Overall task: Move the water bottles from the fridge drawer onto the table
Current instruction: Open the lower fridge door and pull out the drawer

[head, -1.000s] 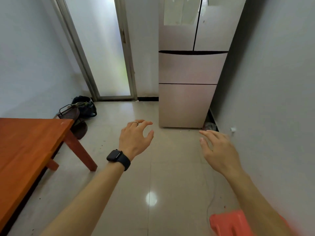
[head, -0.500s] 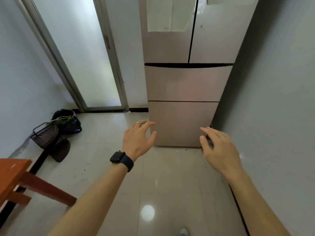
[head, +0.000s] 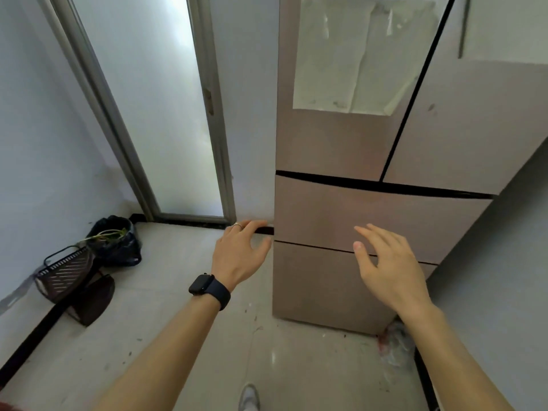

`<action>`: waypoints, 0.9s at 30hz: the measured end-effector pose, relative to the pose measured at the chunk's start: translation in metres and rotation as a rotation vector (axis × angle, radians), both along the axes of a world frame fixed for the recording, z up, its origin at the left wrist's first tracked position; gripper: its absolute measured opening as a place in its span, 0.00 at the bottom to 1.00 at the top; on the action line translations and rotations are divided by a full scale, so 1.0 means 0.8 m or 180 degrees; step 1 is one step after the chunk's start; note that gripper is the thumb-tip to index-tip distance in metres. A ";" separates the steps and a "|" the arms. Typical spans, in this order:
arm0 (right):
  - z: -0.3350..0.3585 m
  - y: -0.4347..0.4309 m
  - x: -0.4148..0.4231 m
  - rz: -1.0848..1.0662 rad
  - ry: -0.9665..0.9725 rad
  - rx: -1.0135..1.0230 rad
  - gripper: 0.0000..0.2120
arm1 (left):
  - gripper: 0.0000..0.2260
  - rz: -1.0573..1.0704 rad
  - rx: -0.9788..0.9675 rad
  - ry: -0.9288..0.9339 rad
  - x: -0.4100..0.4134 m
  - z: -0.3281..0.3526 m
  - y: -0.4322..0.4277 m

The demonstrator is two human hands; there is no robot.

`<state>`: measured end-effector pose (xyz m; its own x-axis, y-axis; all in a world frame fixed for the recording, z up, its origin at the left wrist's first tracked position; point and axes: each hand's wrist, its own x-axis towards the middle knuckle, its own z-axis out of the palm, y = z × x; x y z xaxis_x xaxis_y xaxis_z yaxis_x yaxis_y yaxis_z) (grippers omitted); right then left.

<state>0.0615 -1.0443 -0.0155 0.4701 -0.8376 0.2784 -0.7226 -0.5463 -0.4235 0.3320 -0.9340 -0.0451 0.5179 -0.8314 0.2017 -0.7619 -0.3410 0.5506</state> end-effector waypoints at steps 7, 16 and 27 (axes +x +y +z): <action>0.014 -0.141 0.151 -0.0398 -0.0164 -0.0110 0.26 | 0.22 -0.0331 -0.0217 0.1364 0.138 0.023 -0.178; -0.027 -0.270 0.274 -0.1295 -0.0504 -0.0445 0.39 | 0.26 -0.0647 0.0071 0.2388 0.194 -0.013 -0.323; -0.077 -0.318 0.277 -0.1471 -0.0299 -0.1193 0.41 | 0.24 -0.0047 -0.0530 0.2205 0.160 -0.051 -0.346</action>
<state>0.2833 -1.2989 -0.0770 0.0398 -0.7860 0.6170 -0.8897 -0.3089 -0.3362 0.4600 -1.2109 -0.0860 0.5619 -0.8260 -0.0448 -0.2219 -0.2028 0.9537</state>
